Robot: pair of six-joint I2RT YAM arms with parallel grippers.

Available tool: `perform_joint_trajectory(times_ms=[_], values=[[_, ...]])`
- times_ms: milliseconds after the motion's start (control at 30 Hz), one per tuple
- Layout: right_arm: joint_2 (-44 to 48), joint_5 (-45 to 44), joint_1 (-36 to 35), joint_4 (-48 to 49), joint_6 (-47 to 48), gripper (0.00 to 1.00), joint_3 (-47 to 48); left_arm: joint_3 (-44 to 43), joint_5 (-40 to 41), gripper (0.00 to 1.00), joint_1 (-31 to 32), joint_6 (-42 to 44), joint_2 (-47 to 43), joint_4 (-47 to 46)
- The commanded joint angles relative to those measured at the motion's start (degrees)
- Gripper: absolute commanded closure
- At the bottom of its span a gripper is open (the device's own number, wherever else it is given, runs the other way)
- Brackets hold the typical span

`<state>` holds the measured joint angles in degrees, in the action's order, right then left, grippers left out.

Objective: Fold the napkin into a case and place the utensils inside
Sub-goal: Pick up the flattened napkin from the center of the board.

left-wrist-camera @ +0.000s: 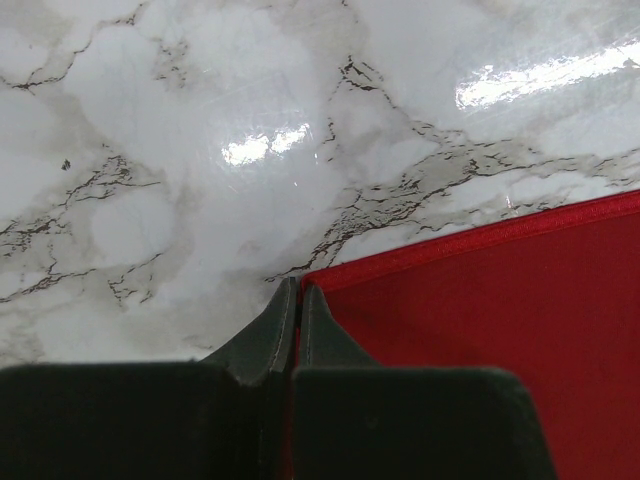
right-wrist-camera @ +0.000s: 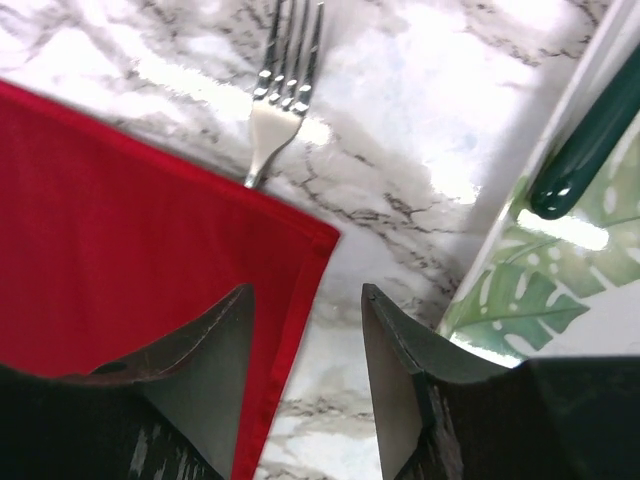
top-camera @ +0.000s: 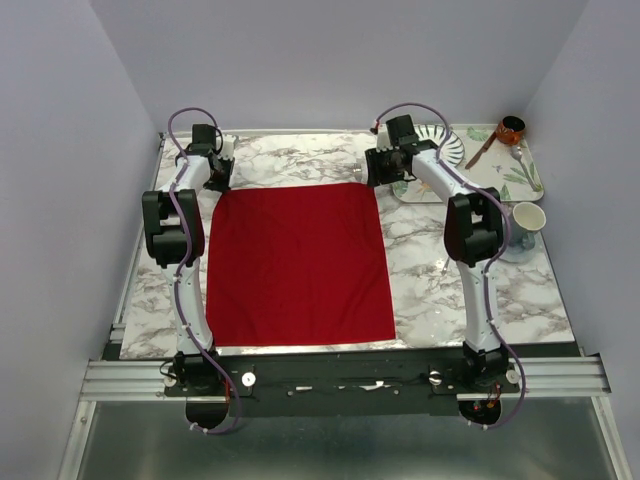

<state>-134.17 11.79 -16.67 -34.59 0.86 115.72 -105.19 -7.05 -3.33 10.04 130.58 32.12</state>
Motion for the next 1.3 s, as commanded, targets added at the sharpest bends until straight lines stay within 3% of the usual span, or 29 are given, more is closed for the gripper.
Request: perform_joint_trajectory(times_ms=[0, 933, 1267], values=[[-3.29, -6.16, -0.38, 2.07, -2.36, 0.46, 3.28, 2.09, 0.02, 1.00, 0.34, -0.55, 0.02, 3.04], [-7.95, -11.44, -4.34, -1.53, -2.01, 0.50, 7.85, 2.79, -1.39, 1.00, 0.26, -0.82, -0.16, 2.95], [-7.87, -9.95, -3.55, -3.47, -2.79, 0.67, 6.54, 2.18, -1.92, 1.00, 0.17, -0.99, 0.02, 3.13]])
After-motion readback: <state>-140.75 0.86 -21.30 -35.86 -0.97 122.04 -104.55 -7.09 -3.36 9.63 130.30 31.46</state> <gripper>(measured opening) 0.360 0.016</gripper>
